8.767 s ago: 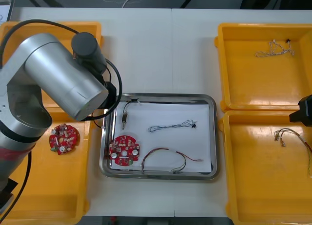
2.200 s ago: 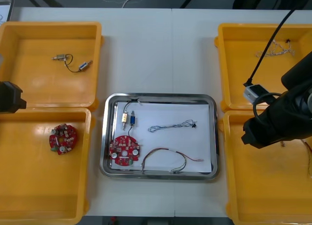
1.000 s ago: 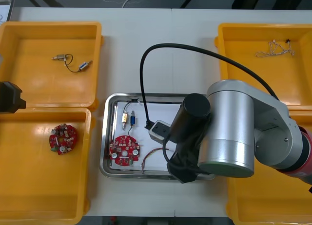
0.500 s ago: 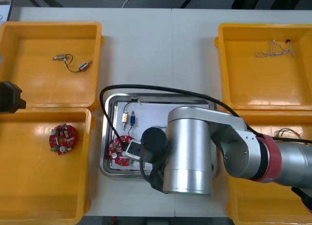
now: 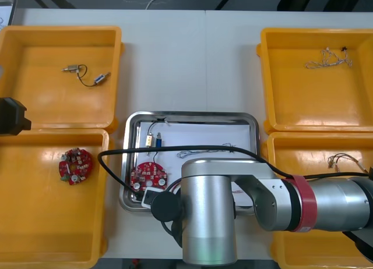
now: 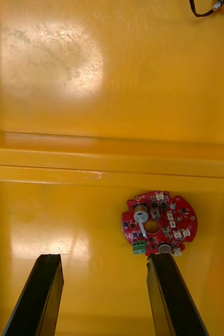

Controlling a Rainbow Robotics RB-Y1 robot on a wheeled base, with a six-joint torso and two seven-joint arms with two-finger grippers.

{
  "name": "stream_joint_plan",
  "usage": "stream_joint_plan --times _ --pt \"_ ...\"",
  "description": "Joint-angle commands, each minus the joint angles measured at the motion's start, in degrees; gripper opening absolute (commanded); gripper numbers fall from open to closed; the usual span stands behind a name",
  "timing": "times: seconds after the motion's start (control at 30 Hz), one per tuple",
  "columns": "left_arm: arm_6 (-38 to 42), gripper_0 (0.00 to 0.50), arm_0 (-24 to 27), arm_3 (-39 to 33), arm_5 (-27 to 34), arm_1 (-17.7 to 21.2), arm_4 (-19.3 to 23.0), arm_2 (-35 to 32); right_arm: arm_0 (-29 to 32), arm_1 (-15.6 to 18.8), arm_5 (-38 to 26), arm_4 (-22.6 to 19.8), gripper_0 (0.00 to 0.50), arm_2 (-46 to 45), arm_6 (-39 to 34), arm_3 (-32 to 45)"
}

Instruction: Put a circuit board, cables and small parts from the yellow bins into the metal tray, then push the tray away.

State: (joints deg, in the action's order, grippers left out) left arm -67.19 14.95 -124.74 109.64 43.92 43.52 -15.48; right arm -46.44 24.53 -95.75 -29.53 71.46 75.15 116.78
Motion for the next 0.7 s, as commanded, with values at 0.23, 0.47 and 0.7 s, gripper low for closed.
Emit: stream_joint_plan --times 0.23,0.47,0.7 --pt "-3.9 0.472 -1.1 -1.8 0.4 2.4 -0.1 -1.8 -1.6 -3.3 0.8 3.8 0.5 3.9 3.0 -2.0" --pt "-3.9 0.472 -1.1 -1.8 0.4 2.4 -0.1 -1.8 -1.6 -3.8 1.5 5.2 0.5 4.8 3.6 -2.6" --pt "-3.9 0.474 -1.1 -1.8 0.4 2.4 -0.1 -1.8 -1.6 -3.9 2.3 7.0 0.5 6.4 3.8 -2.6"
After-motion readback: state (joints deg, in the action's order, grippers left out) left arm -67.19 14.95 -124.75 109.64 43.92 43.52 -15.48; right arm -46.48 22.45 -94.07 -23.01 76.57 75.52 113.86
